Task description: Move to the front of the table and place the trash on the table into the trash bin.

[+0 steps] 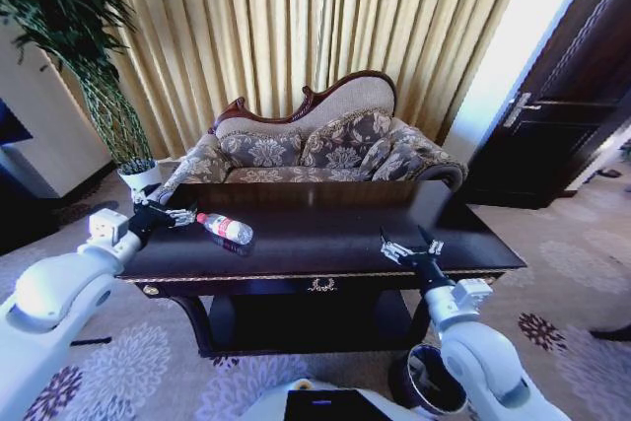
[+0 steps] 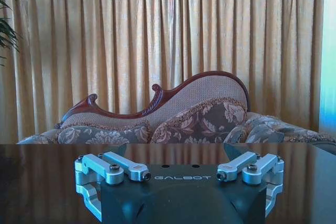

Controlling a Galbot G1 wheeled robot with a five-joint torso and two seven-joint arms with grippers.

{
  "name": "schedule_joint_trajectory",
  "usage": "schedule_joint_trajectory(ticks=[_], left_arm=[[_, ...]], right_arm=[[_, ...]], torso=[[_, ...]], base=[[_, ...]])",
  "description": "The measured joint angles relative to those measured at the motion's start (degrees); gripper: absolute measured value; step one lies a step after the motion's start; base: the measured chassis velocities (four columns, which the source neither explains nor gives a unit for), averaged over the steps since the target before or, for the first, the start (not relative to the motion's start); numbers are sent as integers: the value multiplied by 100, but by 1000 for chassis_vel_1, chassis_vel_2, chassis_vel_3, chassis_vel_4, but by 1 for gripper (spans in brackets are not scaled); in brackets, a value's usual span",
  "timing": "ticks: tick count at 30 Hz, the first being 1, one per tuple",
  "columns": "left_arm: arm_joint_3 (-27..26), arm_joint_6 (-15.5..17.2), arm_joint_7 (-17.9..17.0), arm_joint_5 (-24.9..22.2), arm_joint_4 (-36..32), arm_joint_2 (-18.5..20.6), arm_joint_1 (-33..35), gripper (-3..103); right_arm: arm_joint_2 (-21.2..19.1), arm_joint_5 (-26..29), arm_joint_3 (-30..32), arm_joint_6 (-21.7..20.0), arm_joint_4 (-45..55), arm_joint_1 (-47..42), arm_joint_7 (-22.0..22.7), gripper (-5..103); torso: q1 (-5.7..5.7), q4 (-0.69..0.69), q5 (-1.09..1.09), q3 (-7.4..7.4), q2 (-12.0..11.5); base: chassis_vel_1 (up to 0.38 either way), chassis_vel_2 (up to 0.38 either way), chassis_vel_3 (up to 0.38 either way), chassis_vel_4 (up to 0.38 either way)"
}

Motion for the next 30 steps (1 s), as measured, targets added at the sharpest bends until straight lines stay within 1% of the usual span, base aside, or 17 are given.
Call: schedule_joint_trajectory(ticks=[2, 3, 6, 9, 11, 14, 15, 16, 19, 20, 22, 23, 25, 26, 27, 28, 30], left_arm=[[132, 136, -471, -530, -104, -100, -108, 100], [132, 136, -471, -530, -104, -100, -108, 100], [187, 185, -866, -1150, -152, -241, -122, 100], [191, 184, -1049, -1381, -154, -296, -120, 100], [211, 190, -1354, -1728, -154, -354, -147, 100], [261, 202, -1595, -2019, -144, -420, -226, 100], [309, 205, -1801, -2276, -143, -474, -305, 100], [309, 205, -1801, -2276, -143, -474, -305, 100], [465, 288, -2601, -3276, -144, -674, -589, 100], [465, 288, -2601, -3276, -144, -674, -589, 100], [469, 293, -2954, -3899, -171, -769, -686, 100], [469, 293, -2954, -3899, -171, -769, -686, 100], [465, 298, -3366, -4624, -263, -837, -786, 100], [465, 298, -3366, -4624, -263, -837, -786, 100], [459, 299, -3582, -5081, -295, -888, -855, 100], [459, 299, -3582, -5081, -295, -888, -855, 100], [499, 296, -3967, -5718, -298, -969, -986, 100]], right_arm=[[32, -4, -12, 6, -7, -2, 0, 100], [32, -4, -12, 6, -7, -2, 0, 100], [61, -23, -26, 12, -25, -9, -1, 100], [66, -31, -39, 16, -27, -11, -1, 100], [73, -46, -57, 17, -27, -15, -3, 100], [84, -67, -71, 19, -26, -21, -5, 100], [94, -88, -80, 20, -23, -34, -6, 100], [94, -88, -80, 20, -23, -34, -6, 100], [89, -130, -83, 24, 2, -105, -9, 100], [89, -130, -83, 24, 2, -105, -9, 100], [68, -134, -59, 25, 16, -127, -10, 100], [68, -134, -59, 25, 16, -127, -10, 100], [55, -136, -43, 26, 24, -149, -10, 100], [55, -136, -43, 26, 24, -149, -10, 100], [56, -141, -42, 26, 30, -167, -10, 100], [56, -141, -42, 26, 30, -167, -10, 100], [57, -154, -41, 26, 52, -195, -10, 100]], torso=[[0, 0, 0, 0, 0], [0, 0, 0, 0, 0], [0, 2, -1, 0, 0], [0, 2, -2, 0, 0], [0, 2, -1, 0, 0], [0, 2, -1, 0, 0], [0, 2, -1, 0, 0], [0, 2, -1, 0, 0], [0, 0, -1, 0, 0], [0, 0, -1, 0, 0], [0, 1, -1, 0, 0], [0, 1, -1, 0, 0], [0, 1, -1, 0, 0], [0, 1, -1, 0, 0], [0, 1, -1, 0, 0], [0, 1, -1, 0, 0], [0, 1, 0, 0, 0]], base=[[0, 0, 0, 0], [0, 0, 0, 0], [0, 0, 0, 0], [0, 0, 0, 0], [0, 0, 0, 0], [0, 0, 0, 0], [0, 0, 0, 0], [0, 0, 0, 0], [0, 0, 0, 0], [0, 0, 0, 0], [0, 0, 0, 0], [0, 0, 0, 0], [0, 0, 0, 0], [0, 0, 0, 0], [0, 0, 0, 0], [0, 0, 0, 0], [0, 0, 0, 0]])
